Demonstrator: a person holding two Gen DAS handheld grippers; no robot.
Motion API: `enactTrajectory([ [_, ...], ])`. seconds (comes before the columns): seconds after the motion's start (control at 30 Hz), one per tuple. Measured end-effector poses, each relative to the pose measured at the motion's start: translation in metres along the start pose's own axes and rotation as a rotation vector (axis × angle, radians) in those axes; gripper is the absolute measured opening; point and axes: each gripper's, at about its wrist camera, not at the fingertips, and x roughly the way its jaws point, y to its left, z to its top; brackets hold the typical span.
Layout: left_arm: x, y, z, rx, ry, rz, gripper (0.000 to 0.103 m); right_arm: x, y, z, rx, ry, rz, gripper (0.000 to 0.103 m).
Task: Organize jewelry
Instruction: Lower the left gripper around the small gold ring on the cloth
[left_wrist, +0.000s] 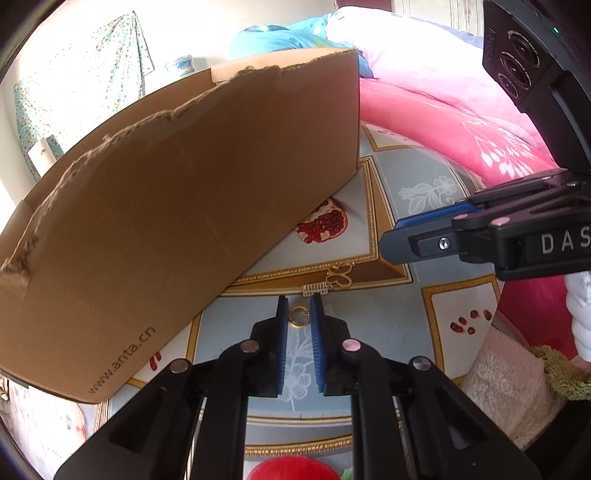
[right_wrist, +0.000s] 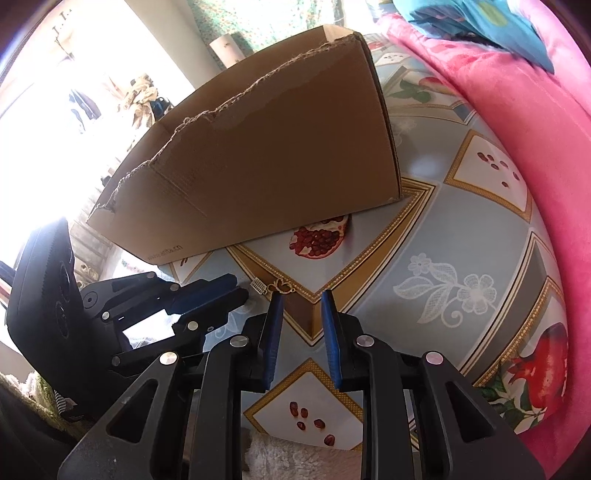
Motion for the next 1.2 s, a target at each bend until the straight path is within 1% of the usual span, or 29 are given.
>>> enactTrajectory([
  [0.13, -0.006, 0.005, -0.008, -0.016, 0.006, 0.012, 0.011, 0.002, 0.012, -0.002, -0.031, 0.002, -0.002, 0.023],
  [0.33, -0.012, 0.012, -0.017, -0.046, 0.005, 0.022, 0.011, 0.013, 0.030, -0.006, -0.083, 0.023, -0.028, 0.023],
  [0.37, -0.012, 0.012, -0.018, -0.047, 0.004, 0.021, 0.011, 0.014, 0.032, -0.006, -0.089, 0.021, -0.034, 0.024],
  [0.43, -0.013, 0.013, -0.019, -0.048, 0.002, 0.021, 0.011, 0.015, 0.036, -0.008, -0.104, 0.019, -0.044, 0.032],
  [0.47, -0.013, 0.013, -0.019, -0.047, 0.001, 0.020, 0.011, 0.015, 0.039, -0.008, -0.114, 0.014, -0.052, 0.032],
  [0.53, -0.012, 0.014, -0.020, -0.048, 0.001, 0.018, 0.011, 0.013, 0.042, -0.010, -0.129, 0.005, -0.063, 0.037],
  [0.57, -0.011, 0.013, -0.019, -0.048, 0.001, 0.018, 0.011, 0.013, 0.043, -0.011, -0.134, 0.002, -0.066, 0.037],
  [0.83, -0.012, 0.012, -0.018, -0.054, 0.006, 0.029, 0.011, 0.017, 0.039, -0.015, -0.119, -0.002, -0.070, 0.039],
  [1.2, -0.009, 0.006, -0.015, -0.053, 0.021, 0.054, 0.011, 0.002, 0.022, -0.018, -0.092, -0.015, -0.045, 0.039],
])
